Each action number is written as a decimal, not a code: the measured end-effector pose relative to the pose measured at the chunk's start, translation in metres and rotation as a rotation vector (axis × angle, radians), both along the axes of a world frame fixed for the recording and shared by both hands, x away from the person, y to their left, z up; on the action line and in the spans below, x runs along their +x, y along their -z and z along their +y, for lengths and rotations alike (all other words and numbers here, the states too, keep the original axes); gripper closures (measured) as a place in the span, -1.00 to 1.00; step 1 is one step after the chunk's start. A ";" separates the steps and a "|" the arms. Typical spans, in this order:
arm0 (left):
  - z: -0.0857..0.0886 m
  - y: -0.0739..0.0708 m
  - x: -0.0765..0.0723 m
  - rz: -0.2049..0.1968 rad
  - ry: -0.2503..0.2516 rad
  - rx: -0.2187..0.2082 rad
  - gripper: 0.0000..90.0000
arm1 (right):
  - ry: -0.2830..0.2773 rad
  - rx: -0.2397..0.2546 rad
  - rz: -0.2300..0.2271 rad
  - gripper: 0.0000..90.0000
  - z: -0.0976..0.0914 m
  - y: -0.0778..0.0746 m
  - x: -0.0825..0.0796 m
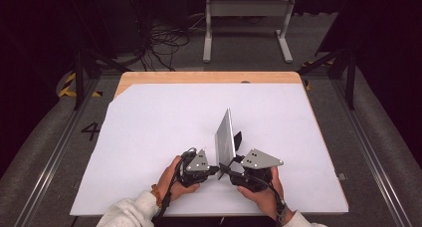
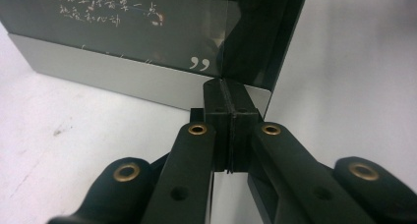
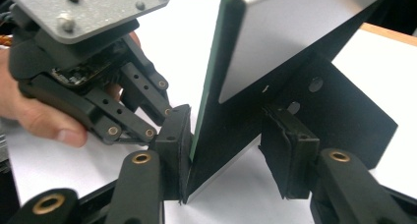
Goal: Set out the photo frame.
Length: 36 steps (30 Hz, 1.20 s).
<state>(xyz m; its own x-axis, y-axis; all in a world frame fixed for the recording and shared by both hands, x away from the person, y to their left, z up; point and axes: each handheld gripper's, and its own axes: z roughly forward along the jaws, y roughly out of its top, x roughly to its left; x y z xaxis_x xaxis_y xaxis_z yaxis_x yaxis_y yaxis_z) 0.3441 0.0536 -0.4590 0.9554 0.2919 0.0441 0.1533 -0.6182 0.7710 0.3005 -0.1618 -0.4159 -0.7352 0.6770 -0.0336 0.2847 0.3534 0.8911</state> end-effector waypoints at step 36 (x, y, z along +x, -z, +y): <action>0.069 -0.021 0.032 -0.055 -0.165 -0.017 0.71 | -0.075 -0.011 0.043 0.45 -0.033 -0.004 0.009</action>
